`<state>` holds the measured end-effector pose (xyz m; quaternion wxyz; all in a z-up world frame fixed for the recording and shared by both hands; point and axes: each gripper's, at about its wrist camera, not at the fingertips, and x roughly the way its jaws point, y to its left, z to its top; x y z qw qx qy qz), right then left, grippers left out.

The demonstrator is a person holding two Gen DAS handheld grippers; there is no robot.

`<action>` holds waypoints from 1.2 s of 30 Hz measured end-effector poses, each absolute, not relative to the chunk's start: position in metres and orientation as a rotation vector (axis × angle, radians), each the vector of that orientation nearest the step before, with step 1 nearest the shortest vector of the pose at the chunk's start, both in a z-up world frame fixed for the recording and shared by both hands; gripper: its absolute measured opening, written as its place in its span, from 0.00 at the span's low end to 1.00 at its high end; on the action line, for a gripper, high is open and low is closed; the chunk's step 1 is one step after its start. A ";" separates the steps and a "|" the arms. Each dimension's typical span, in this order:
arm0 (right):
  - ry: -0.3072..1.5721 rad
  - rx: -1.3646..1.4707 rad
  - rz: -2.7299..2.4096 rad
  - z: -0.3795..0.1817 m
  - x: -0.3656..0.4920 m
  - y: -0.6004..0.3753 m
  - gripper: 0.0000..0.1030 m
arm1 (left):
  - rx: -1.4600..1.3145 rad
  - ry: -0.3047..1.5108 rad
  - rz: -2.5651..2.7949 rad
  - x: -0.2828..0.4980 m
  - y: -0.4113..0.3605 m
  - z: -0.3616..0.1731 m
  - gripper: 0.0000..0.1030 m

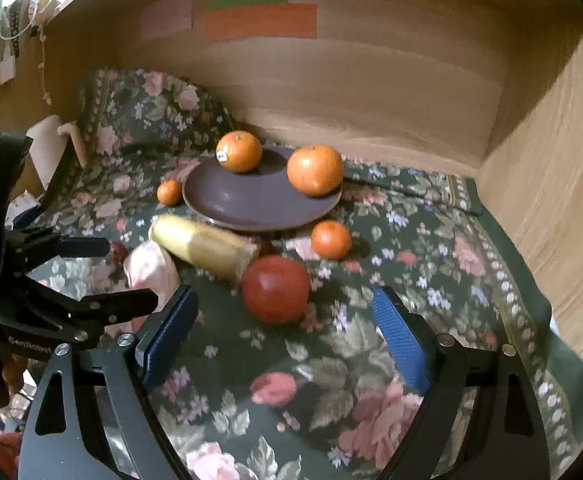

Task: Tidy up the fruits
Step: 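Lift both tools away from the plate, then grasp the pink pomelo segment with the left tool while the right tool grasps the red tomato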

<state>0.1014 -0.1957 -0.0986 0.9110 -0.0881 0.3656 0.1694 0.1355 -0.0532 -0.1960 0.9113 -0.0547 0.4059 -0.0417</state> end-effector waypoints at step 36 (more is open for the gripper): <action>0.907 -0.108 0.438 -0.136 0.148 -0.188 0.44 | -0.017 0.848 -0.217 0.130 -0.032 -0.202 0.43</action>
